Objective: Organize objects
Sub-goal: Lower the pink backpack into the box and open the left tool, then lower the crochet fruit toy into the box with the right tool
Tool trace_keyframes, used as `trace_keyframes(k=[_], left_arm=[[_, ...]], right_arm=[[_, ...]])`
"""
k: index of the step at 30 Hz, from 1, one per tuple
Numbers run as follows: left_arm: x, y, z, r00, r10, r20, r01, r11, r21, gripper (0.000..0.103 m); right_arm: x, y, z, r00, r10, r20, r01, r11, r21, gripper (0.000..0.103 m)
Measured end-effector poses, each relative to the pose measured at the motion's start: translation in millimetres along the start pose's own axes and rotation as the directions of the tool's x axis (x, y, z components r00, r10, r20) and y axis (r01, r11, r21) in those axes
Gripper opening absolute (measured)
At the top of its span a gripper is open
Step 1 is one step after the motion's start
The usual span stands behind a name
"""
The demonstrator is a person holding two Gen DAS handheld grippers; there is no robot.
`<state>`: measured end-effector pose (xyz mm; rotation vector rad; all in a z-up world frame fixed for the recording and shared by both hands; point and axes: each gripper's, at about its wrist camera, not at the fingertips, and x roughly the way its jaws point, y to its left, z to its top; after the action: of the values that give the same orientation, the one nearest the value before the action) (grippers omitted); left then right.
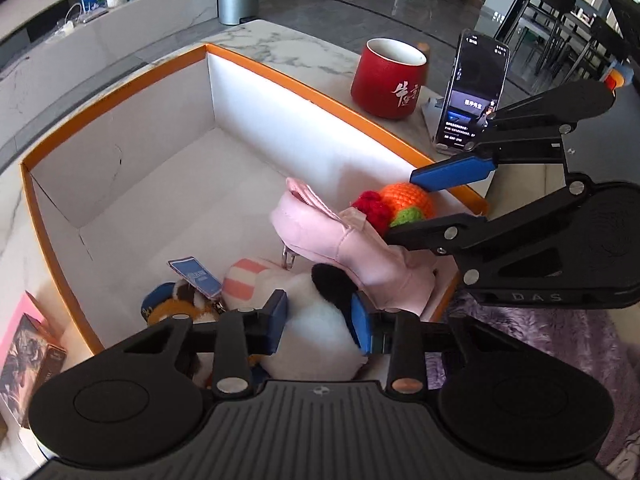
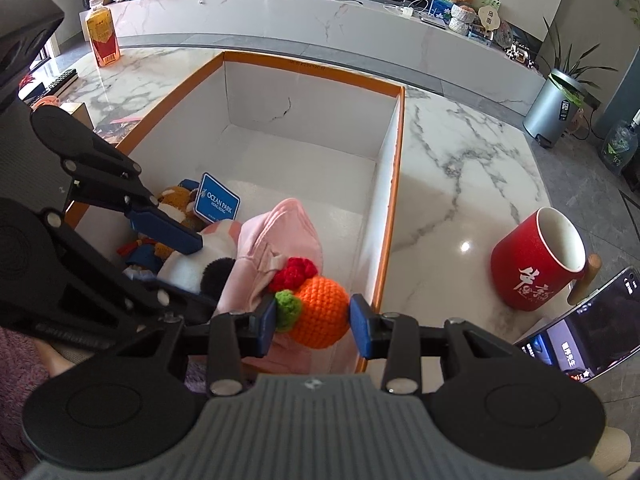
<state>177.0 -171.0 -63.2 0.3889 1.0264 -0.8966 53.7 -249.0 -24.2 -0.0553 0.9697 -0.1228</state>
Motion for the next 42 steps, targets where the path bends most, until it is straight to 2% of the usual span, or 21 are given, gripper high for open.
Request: trace_keyframes(k=[5, 10, 12, 16, 18, 21, 25, 32, 38, 42], left_arm=[[-1.8, 3.3, -0.8, 1.000, -0.002, -0.012, 0.001, 0.999, -0.042, 0.036], [-2.4, 9.6, -1.8, 1.000, -0.017, -0.014, 0.016, 0.996, -0.086, 0.033], [-2.7, 11.2, -2.9, 1.000, -0.016, -0.017, 0.014, 0.996, -0.093, 0.028], [-3.2, 14.7, -5.6, 1.000, -0.024, -0.016, 0.022, 0.993, -0.113, 0.027], [-3.2, 16.1, -5.1, 0.999, -0.029, -0.015, 0.027, 0.992, -0.121, 0.027], [-3.4, 13.8, -4.7, 1.000, -0.024, -0.018, 0.022, 0.993, -0.114, 0.027], [-3.3, 15.8, -6.0, 0.999, -0.028, -0.019, 0.025, 0.992, -0.127, 0.027], [-2.5, 16.0, -6.0, 0.999, -0.027, -0.020, 0.024, 0.992, -0.125, 0.027], [-2.4, 16.0, -6.9, 0.999, -0.028, -0.022, 0.025, 0.992, -0.127, 0.027], [-2.6, 16.3, -6.8, 0.999, -0.028, -0.020, 0.025, 0.991, -0.131, 0.027]], right_arm=[[-12.6, 0.1, 7.0, 0.998, -0.023, 0.053, 0.023, 1.000, 0.001, 0.040], [-17.8, 0.5, 18.1, 0.996, 0.007, 0.089, -0.008, 1.000, 0.018, 0.040], [-16.7, 0.2, 20.9, 0.995, 0.008, 0.096, -0.010, 1.000, 0.027, 0.040], [-21.5, 0.0, 23.8, 0.991, -0.038, 0.131, 0.032, 0.998, 0.052, 0.037], [-24.6, -1.6, 25.2, 0.990, -0.013, 0.141, 0.003, 0.998, 0.067, 0.036], [-19.2, -1.1, 27.7, 0.993, 0.061, 0.102, -0.069, 0.995, 0.077, 0.036], [-1.8, 2.0, 24.2, 0.998, 0.054, 0.042, -0.057, 0.996, 0.073, 0.036], [6.7, -4.1, 27.4, 0.994, 0.105, -0.009, -0.103, 0.987, 0.120, 0.037], [11.2, -21.0, 21.5, 0.983, 0.182, -0.008, -0.175, 0.955, 0.238, 0.037], [-0.1, -25.8, 22.6, 0.984, 0.176, 0.027, -0.177, 0.954, 0.243, 0.036]])
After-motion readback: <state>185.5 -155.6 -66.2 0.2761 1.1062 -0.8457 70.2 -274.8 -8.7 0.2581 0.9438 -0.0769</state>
